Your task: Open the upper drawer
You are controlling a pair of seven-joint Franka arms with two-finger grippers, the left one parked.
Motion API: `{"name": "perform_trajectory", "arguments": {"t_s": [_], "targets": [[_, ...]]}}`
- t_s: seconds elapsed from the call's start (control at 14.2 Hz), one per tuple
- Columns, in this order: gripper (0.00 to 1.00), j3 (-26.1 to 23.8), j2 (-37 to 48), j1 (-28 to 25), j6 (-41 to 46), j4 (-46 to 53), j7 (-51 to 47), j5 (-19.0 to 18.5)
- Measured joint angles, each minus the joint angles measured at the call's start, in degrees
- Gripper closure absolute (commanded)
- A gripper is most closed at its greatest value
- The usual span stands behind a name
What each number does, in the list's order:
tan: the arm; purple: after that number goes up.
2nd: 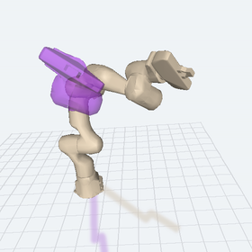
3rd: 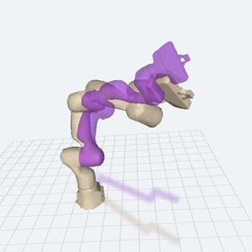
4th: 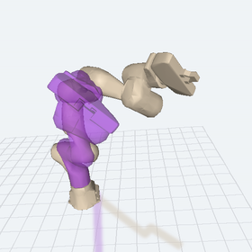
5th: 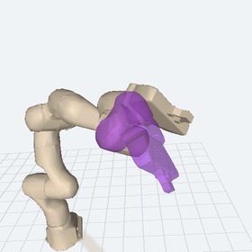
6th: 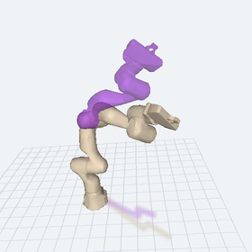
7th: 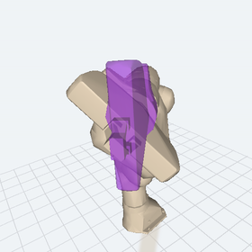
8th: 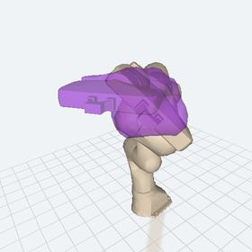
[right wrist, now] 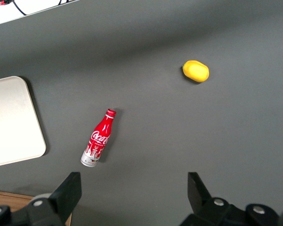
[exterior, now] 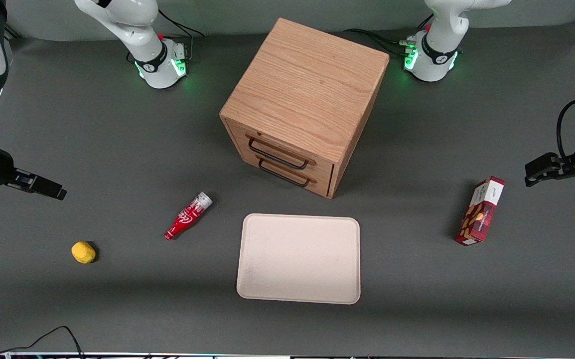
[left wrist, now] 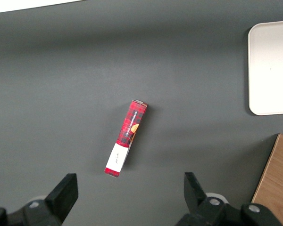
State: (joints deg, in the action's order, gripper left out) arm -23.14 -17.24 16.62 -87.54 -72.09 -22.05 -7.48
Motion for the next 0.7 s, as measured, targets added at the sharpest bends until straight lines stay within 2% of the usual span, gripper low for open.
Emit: {"name": "perform_trajectory", "arguments": {"t_s": [0.49,0.7], "targets": [[0.00,-0.37,-0.29,-0.01,0.09,-0.14,0.37,-0.04],[0.00,-2.14,-0.36,-0.06,1.80,-0.13,1.13,-0.04]]}}
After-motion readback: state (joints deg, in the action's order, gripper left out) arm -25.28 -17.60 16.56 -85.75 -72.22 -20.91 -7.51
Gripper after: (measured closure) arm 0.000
